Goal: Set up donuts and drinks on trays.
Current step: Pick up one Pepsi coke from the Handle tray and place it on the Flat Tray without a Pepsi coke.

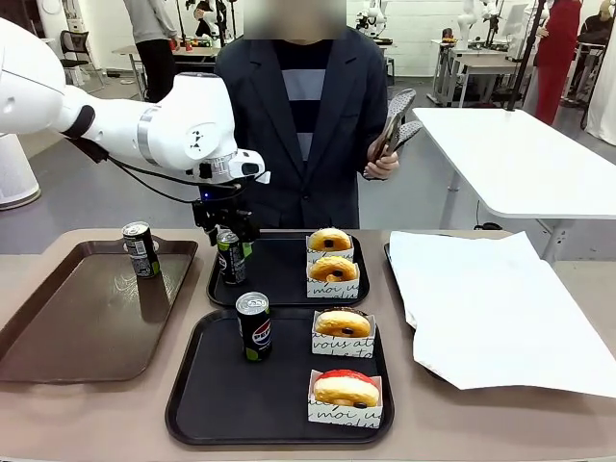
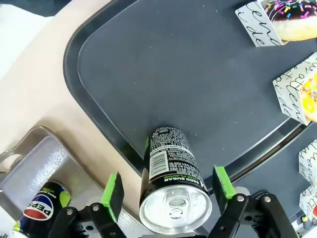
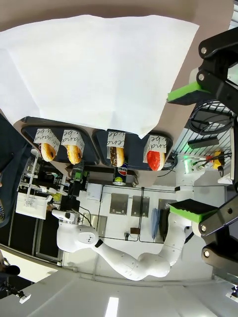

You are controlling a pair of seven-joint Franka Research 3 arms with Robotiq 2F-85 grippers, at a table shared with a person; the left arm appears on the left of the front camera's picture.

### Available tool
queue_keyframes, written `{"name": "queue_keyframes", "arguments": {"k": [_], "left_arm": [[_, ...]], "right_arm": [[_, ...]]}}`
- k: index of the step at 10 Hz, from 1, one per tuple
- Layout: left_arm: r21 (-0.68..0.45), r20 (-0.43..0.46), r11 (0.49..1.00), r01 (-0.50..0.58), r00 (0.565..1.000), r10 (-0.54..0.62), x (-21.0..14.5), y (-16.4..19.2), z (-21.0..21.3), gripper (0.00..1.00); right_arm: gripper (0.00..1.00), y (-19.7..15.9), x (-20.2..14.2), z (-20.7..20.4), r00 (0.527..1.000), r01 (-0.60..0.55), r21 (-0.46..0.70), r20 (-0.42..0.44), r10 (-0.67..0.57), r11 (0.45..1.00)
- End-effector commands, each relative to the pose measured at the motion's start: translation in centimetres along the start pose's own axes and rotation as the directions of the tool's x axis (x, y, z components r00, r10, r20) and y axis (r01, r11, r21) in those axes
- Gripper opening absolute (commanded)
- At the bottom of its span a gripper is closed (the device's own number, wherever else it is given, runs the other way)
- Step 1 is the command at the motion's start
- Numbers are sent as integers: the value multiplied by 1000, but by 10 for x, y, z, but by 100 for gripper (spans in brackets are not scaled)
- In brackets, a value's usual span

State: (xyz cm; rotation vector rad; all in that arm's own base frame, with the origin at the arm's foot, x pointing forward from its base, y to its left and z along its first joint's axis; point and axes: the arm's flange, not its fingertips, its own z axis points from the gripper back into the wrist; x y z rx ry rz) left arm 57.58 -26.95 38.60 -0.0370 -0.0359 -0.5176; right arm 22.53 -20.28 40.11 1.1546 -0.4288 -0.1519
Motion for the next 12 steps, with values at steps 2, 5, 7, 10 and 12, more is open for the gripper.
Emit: {"name": "queue_keyframes", "arguments": {"k": [2,5,7,10,12], "left_arm": [[23,48,999,-38,998,37,-13,-6,29,100],[21,70,997,-68,995,66,-33,-20,49,100],[28,62,985,-170,984,168,-43,-24,53,100],[27,65,996,-90,994,89,-31,-18,57,100],[27,65,996,-90,994,89,-31,-18,57,100]], "right_arm": [[100,-1,1,-1,1000,-17,19,14,17,1000],[100,-1,1,-1,1000,-17,19,14,17,1000],[100,-1,1,-1,1000,-17,19,14,17,1000],[100,-1,1,-1,1000,-17,19,14,17,1000],[100,-1,1,-1,1000,-17,19,14,17,1000]]}}
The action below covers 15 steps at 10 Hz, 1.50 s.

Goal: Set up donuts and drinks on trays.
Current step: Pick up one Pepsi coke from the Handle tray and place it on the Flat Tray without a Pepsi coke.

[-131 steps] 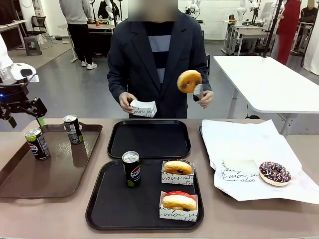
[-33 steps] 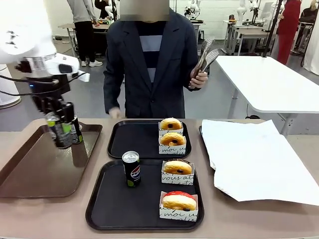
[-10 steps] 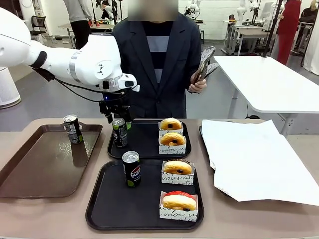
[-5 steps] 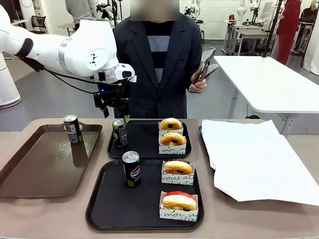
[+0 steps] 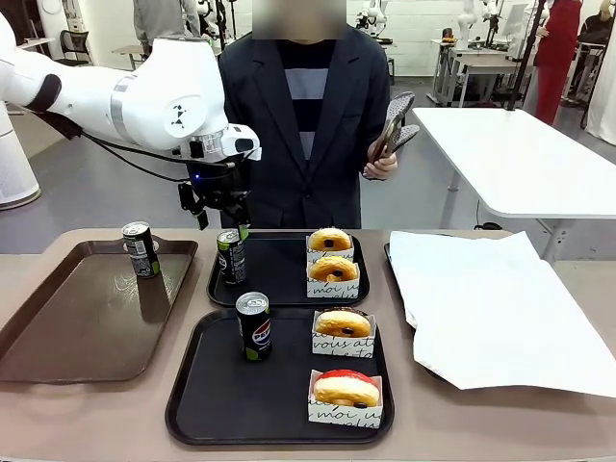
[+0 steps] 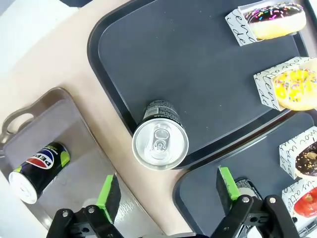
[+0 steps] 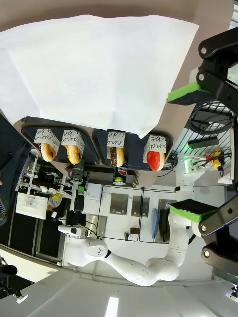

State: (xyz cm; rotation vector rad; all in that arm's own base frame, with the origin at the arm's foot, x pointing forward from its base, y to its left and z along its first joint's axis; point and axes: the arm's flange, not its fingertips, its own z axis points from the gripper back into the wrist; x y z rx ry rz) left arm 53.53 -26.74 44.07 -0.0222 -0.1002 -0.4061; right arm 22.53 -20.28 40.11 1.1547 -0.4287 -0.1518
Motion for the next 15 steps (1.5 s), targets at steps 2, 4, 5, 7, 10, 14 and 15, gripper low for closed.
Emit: {"name": "queue_keyframes", "arguments": {"k": [2,4,5,7,10,14,15], "left_arm": [[-4,4,1000,20,1000,-20,3,1,1,100],[-17,-4,999,-38,999,38,-3,25,15,100],[-17,5,995,-99,995,99,-19,51,37,100],[-91,-8,976,-197,980,197,-60,102,82,100],[-195,-18,917,-347,936,350,-114,170,107,100],[-178,-16,913,-367,929,371,-119,181,116,100],[-178,-16,913,-367,929,371,-119,181,116,100]], "right_arm": [[100,-1,1,-1,1000,-18,19,14,17,1000],[100,-1,1,-1,1000,-18,19,14,17,1000],[100,-1,1,-1,1000,-18,19,14,17,1000],[100,-1,1,-1,1000,-18,19,14,17,1000],[100,-1,1,-1,1000,-18,19,14,17,1000],[100,-1,1,-1,1000,-18,19,14,17,1000],[100,-1,1,-1,1000,-18,19,14,17,1000]]}}
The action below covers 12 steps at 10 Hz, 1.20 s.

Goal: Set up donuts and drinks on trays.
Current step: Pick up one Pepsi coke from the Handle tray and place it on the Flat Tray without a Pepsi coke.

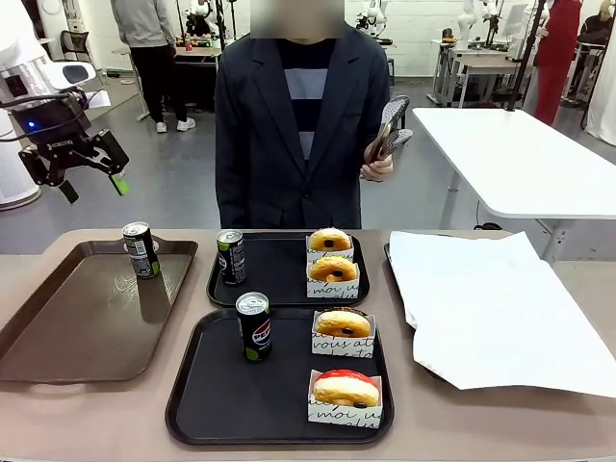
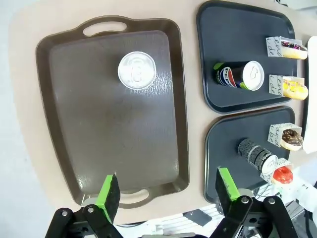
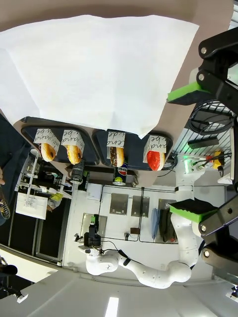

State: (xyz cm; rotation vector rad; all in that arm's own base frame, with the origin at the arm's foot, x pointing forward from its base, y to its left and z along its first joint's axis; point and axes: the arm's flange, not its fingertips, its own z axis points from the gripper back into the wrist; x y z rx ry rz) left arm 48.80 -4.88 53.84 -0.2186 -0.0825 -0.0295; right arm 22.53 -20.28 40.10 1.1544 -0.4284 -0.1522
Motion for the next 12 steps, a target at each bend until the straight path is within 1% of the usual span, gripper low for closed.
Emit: {"name": "queue_keyframes", "arguments": {"k": [1,2,3,4,5,6,7,8,9,11,12], "left_arm": [[-1,-8,1000,3,1000,-4,0,-2,5,100],[0,0,1000,0,1000,0,0,0,0,100],[-187,-48,981,-41,998,32,4,28,7,100],[-315,-80,947,-65,996,42,3,62,8,100],[-420,-75,905,-69,996,41,-7,96,-1,100],[-518,-56,853,-60,998,36,-11,121,-11,100],[-589,-64,805,-73,997,44,-15,140,-23,100],[-644,-130,755,-127,990,56,-20,156,-40,100],[-691,-179,706,-154,983,40,-20,168,-52,100],[-795,-182,593,-133,983,-24,-31,184,-76,100],[-823,-191,554,-130,980,-53,-37,192,-78,100]], "right_arm": [[100,-1,1,-1,1000,-18,20,14,18,1000],[100,-1,1,-1,1000,-18,20,14,18,1000],[100,-1,1,-1,1000,-18,20,14,18,1000],[100,-1,1,-1,1000,-18,20,14,18,1000],[100,-1,1,-1,1000,-18,20,14,18,1000],[100,-1,1,-1,1000,-18,20,14,18,1000],[100,-1,1,-1,1000,-18,20,14,18,1000],[100,-1,1,-1,1000,-18,20,14,18,1000],[100,-1,1,-1,1000,-18,20,14,18,1000],[100,-1,1,-1,1000,-18,20,14,18,1000],[100,-1,1,-1,1000,-18,20,14,18,1000]]}}
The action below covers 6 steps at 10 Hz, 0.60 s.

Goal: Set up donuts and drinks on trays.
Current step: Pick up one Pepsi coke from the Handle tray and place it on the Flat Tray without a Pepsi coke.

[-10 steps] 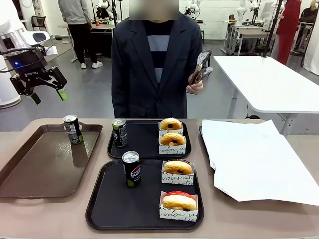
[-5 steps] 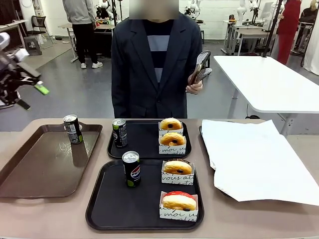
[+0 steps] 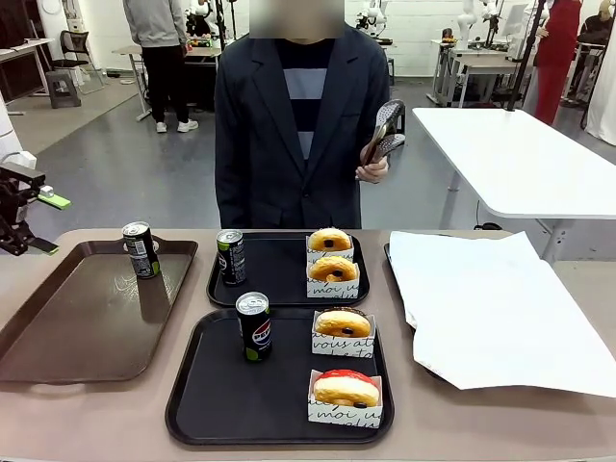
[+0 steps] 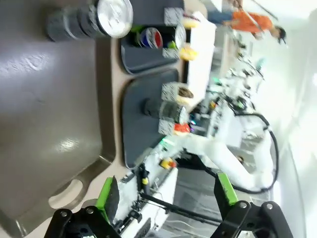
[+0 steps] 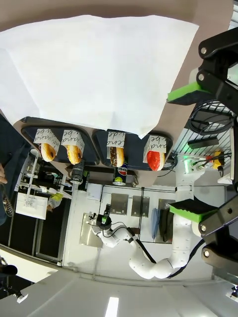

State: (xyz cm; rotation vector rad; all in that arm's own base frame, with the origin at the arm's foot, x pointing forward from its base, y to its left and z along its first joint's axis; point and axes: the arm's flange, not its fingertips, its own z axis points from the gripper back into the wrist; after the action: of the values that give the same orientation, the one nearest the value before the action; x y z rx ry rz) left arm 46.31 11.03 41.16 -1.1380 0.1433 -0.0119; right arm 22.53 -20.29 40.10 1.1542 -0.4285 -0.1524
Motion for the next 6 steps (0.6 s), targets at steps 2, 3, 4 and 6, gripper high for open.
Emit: {"name": "queue_keyframes", "arguments": {"k": [2,3,4,6], "left_arm": [[-121,12,990,75,997,-74,-22,19,28,100],[-130,21,987,99,995,-97,-28,27,33,100],[-125,26,988,89,996,-86,-30,32,37,100],[-70,71,993,91,994,-86,-34,33,44,100]], "right_arm": [[100,-1,1,-1,1000,-18,20,14,18,1000],[100,-1,1,-1,1000,-18,20,14,18,1000],[100,-1,1,-1,1000,-18,20,14,18,1000],[100,-1,1,-1,1000,-18,20,14,18,1000]]}}
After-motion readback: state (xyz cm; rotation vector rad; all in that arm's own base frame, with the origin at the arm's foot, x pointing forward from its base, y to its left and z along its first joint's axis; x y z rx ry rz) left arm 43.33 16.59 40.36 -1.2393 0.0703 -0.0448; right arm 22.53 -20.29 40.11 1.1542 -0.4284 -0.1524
